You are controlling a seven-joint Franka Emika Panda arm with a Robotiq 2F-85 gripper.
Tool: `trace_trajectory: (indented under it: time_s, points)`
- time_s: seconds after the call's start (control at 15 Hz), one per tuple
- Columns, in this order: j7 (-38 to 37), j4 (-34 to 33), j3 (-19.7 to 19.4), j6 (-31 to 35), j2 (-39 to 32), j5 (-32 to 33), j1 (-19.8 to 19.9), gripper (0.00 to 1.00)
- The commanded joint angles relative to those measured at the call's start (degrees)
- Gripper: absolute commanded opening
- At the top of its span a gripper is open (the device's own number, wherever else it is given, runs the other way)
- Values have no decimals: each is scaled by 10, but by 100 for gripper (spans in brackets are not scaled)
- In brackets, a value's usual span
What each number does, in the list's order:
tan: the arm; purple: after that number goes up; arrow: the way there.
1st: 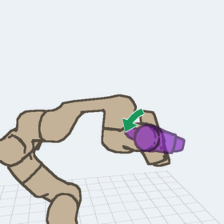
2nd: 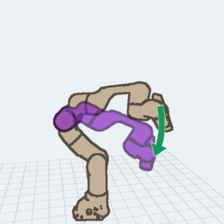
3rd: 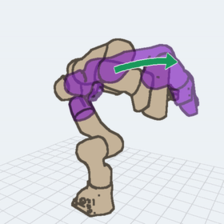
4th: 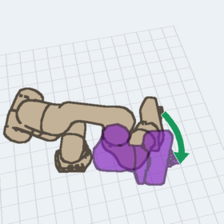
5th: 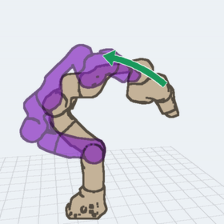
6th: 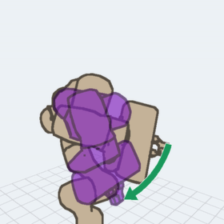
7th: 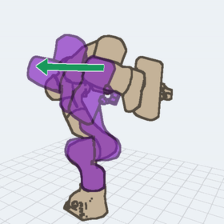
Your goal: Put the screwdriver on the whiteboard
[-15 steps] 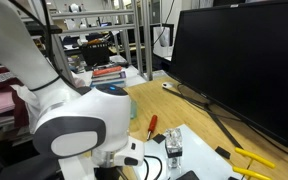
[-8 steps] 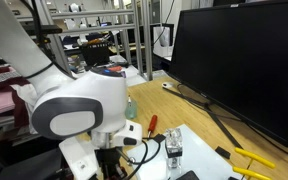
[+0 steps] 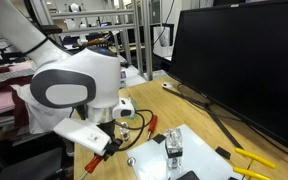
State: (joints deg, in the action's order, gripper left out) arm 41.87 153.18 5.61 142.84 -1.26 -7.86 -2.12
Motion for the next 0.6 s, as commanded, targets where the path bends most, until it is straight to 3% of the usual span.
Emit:
trace_trajectory:
  time_s: [0.0,0.53]
  points:
    - [99,-36,-4,-56,-10,-14,-3,12]
    - [255,-103,7,-141,-81,27,-2,12]
